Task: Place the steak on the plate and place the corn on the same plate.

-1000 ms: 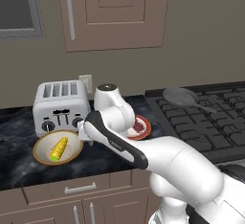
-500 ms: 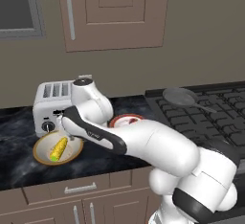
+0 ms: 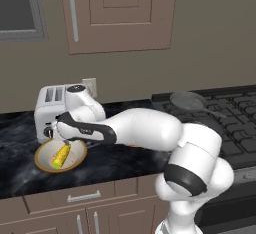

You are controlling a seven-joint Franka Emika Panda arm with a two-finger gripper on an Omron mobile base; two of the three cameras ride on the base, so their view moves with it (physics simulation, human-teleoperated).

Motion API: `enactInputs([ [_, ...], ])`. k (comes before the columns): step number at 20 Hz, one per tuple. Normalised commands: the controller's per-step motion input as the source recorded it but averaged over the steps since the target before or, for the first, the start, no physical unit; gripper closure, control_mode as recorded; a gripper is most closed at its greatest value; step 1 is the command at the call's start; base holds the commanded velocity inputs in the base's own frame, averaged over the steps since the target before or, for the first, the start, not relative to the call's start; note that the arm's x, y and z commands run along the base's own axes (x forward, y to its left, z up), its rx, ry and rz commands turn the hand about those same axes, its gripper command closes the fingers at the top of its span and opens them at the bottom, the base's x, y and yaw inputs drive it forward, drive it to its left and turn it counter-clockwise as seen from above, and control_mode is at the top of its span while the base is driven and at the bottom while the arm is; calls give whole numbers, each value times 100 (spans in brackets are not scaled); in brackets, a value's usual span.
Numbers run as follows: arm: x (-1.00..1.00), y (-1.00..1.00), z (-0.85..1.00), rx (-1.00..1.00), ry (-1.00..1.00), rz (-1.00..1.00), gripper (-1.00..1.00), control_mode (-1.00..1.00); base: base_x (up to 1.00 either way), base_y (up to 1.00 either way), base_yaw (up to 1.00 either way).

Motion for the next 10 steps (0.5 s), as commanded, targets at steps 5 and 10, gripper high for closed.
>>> enactInputs([
  [5, 19, 31, -38, 0, 0, 0, -100, -100, 0, 0, 0],
  [10, 17, 32, -28, 0, -3, 0, -100, -100, 0, 0, 0],
])
